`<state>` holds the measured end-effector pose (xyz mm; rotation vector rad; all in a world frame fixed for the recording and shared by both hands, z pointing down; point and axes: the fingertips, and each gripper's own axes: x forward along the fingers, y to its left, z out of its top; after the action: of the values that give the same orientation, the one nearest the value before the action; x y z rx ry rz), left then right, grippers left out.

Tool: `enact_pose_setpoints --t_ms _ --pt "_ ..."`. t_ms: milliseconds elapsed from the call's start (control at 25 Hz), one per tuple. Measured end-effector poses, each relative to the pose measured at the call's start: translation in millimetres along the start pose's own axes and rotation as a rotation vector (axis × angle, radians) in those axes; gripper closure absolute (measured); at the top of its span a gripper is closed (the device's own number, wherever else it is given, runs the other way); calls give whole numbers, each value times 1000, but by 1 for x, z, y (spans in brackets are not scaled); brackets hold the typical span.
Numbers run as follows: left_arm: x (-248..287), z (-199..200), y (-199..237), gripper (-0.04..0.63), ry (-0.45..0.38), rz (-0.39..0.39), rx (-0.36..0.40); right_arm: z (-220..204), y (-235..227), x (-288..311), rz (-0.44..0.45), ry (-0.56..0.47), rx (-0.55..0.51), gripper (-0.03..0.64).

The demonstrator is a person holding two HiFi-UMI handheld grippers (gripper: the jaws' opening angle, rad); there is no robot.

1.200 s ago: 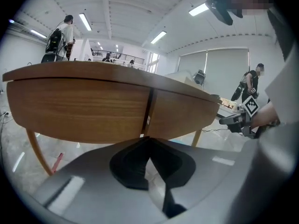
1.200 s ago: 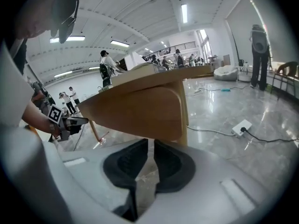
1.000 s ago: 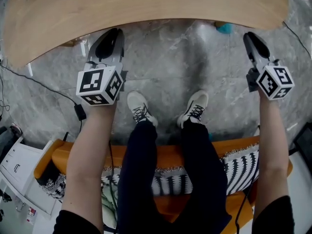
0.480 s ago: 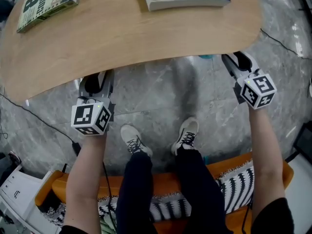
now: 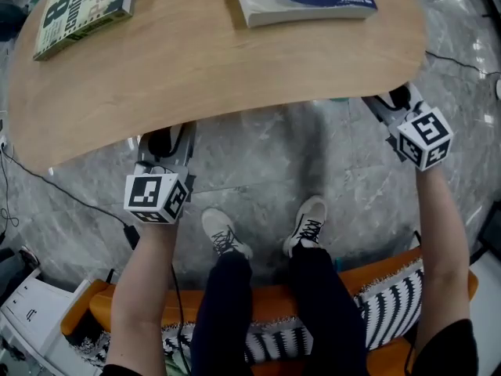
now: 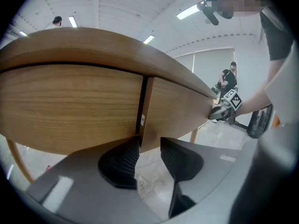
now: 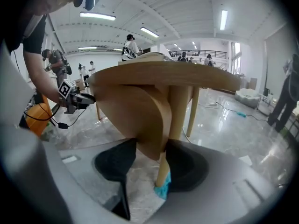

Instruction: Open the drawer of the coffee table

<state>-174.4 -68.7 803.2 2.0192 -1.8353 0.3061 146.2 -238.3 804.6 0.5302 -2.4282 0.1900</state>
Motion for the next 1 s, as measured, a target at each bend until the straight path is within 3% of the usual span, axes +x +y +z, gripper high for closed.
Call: enact_pose_setpoints --t_ms 320,1000 --pt "-3 0 1 491 20 10 -2 -3 6 -3 3 -17 67 430" --pt "-40 -20 -20 491 4 29 -19 -27 37 -33 0 -55 131 430"
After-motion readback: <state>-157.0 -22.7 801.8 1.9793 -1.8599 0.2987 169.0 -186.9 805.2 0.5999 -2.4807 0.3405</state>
